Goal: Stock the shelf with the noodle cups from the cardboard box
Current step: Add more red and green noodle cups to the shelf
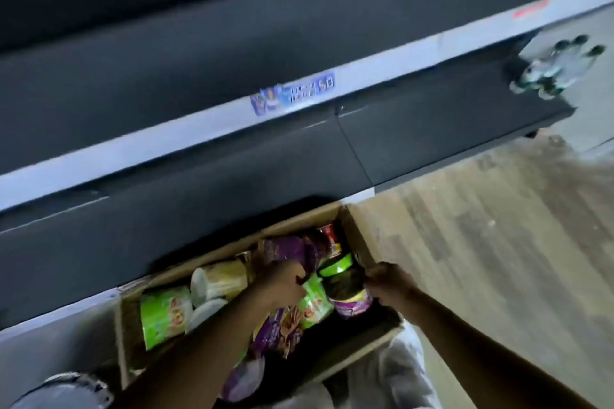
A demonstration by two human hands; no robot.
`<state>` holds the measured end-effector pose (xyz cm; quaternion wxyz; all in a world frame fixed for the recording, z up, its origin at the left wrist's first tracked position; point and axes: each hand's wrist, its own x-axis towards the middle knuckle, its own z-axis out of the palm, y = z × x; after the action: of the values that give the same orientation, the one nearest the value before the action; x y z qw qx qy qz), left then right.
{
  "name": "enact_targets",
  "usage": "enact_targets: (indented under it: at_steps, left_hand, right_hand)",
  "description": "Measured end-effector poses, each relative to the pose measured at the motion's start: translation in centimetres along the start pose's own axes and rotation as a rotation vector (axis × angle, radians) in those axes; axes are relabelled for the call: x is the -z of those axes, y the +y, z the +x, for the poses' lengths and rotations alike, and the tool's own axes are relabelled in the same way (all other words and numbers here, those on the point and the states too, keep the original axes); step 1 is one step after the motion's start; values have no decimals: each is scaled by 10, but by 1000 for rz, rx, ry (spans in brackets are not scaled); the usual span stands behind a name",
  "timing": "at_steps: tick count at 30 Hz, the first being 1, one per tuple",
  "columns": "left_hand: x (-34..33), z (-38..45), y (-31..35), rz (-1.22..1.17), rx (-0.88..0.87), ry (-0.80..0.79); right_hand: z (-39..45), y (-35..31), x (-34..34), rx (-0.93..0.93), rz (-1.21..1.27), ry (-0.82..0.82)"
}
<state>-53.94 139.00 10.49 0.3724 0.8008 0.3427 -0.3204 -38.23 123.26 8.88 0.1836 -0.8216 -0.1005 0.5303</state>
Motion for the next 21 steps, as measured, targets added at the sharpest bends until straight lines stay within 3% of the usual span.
enact_targets:
  at_steps: [4, 8, 11, 15, 21]
  left_hand:
    - [-62, 56, -61, -9, 160, 22]
    - [-106, 100, -107, 9, 235, 83]
    - [-129, 116, -130, 69, 230, 149]
    - [-139, 124, -143, 116, 180, 181]
    - [-125, 105, -137, 53, 190, 148]
  right_hand:
    - [67, 33, -66, -126, 288, -50]
    - [139, 49, -136, -358, 315, -210]
    - [185, 54, -189, -438, 422, -236]
    - [240, 71, -239, -586, 429, -120]
    - [208, 54, -223, -546, 535, -36]
